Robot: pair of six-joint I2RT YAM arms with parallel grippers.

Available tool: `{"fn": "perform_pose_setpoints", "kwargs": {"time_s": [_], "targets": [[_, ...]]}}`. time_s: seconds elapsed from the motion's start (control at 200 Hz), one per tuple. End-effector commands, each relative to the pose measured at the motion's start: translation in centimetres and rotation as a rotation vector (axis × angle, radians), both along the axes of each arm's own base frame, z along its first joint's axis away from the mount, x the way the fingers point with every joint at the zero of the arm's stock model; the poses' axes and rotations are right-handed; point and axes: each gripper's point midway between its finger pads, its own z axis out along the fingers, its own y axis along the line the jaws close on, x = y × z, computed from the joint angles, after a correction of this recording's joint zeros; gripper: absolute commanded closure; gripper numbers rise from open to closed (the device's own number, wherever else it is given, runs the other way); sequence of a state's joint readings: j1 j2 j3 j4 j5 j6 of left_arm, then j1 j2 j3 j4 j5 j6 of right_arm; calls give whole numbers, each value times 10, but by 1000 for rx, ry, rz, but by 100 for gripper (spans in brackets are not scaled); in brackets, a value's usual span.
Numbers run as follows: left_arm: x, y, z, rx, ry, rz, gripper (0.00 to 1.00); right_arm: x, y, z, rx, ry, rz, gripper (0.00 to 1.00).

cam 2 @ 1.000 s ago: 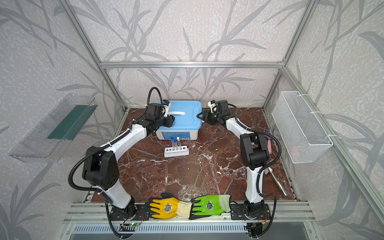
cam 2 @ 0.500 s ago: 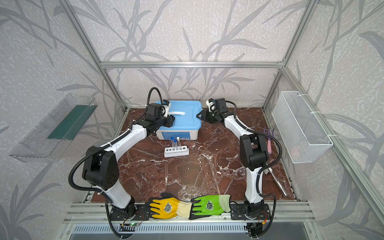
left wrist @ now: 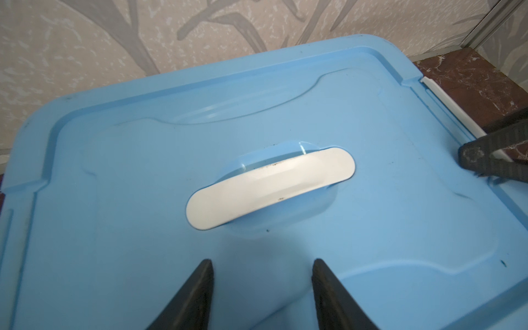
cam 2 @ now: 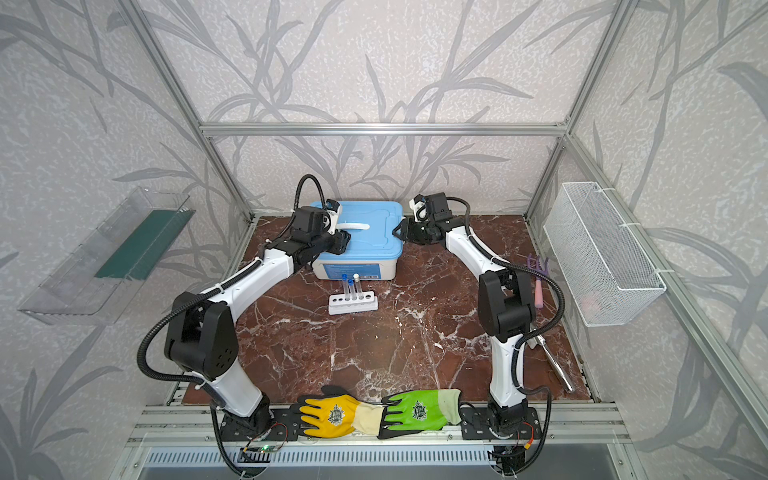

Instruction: Organize the chemistry lab equipment

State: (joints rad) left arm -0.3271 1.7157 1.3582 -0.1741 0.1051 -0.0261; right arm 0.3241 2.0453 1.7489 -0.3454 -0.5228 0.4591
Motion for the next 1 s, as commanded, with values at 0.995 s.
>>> {"fn": "perform_pose_setpoints", "kwargs": {"time_s": [0.995], "targets": [[-6, -8, -6, -15, 38, -35, 44, -3, 6, 3, -150, -5, 13, 58]]}}
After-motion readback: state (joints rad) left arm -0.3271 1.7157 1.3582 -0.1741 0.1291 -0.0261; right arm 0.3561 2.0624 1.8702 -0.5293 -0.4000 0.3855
